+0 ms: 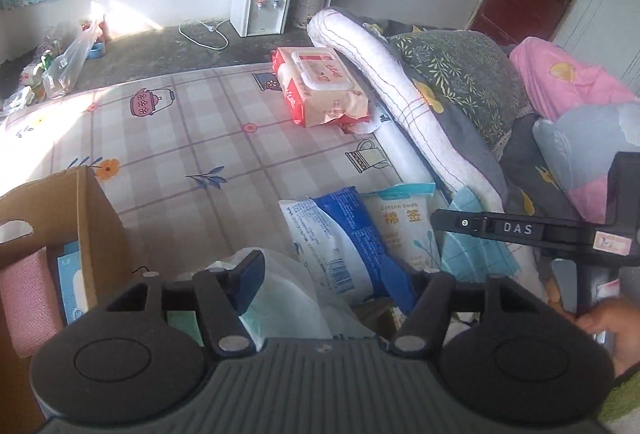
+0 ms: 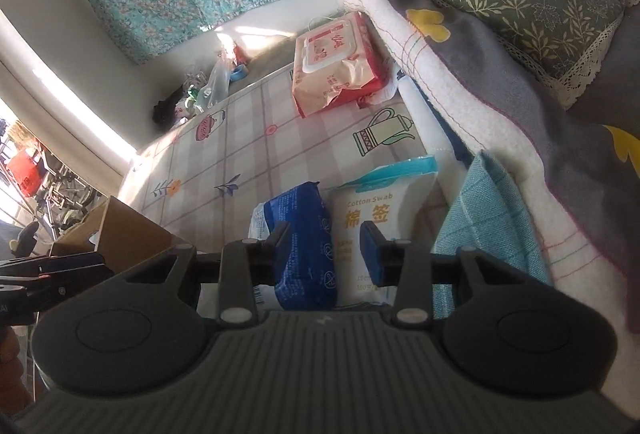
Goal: Organize soft objects
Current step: 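Move the right tool to the white cotton swab bag on the bed, then grasp the cotton swab bag with the right gripper and carry it toward the box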
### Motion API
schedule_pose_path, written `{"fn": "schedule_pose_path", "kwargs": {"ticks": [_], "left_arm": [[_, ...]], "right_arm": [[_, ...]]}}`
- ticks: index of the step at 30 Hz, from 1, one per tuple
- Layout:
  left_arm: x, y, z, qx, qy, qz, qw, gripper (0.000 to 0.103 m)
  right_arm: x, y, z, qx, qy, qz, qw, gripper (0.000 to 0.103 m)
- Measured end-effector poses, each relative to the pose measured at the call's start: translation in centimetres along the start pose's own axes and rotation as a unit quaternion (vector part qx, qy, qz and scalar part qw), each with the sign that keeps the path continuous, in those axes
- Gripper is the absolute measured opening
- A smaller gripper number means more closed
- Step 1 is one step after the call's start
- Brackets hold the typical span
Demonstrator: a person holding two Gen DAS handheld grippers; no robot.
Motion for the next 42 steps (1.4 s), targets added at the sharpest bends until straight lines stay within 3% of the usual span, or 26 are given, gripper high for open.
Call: {"fn": "schedule_pose_path", "kwargs": {"ticks": [4,9,11,13,15,17,22,29,35,42], "left_arm": [[0.6,-1.4,1.7,0.01,0.023,0.003,0.9997,0.065],[1.4,-0.9,2.4,0.001,0.042,0.006,0.9991,0.065],[1.5,-0.4,2.4,-0.003,0.044,0.0,0.999,0.065],[1.6,0.0,2.3,-0.005,0.045,-0.005,0.9989,0.065],[1.6,0.3,2.1,-0.005,0.045,-0.012,0.9989,0.065],[1.7,0.5,1.7,-0.002,0.043,-0.014,0.999,0.065],[1.9,0.6,0.9,0.007,0.033,-0.011,0.9994,0.066],[2.0,-0.5,-0.8,0.044,0.004,0.003,0.999,0.068],[1.9,-2.5,-2.8,0.087,-0.037,0.043,0.9946,0.072],[2.6,-4.3,-5.2,0.135,-0.058,0.082,0.9858,0.081]], "right_arm": [[-0.8,-1.1,4.1,0.038,0.045,-0.018,0.998,0.037],[-1.0,-1.9,7.5,0.046,0.091,-0.012,0.995,0.04],[-1.0,-2.3,8.7,0.044,0.104,-0.003,0.994,0.052],[-1.1,-2.7,9.9,0.033,0.11,0.016,0.993,0.058],[-1.3,-2.5,9.9,0.028,0.099,0.021,0.994,0.054],[-1.5,-2.2,9.7,0.011,0.088,0.024,0.996,0.035],[-1.7,-1.7,7.2,0.007,0.045,0.017,0.999,0.023],[-2.4,-0.5,1.8,-0.019,-0.033,0.017,0.999,0.019],[-1.9,1.3,-4.8,-0.104,-0.063,0.031,0.992,0.018],[1.5,4.3,-10.8,-0.223,-0.032,0.047,0.973,0.018]]}}
Point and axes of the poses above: each gripper's, at about its wrist camera, not at the fingertips, and z roughly the way its jaws point, y to its left, x to its underside, the point moved 6 cm from there along z, roughly the way its jaws point
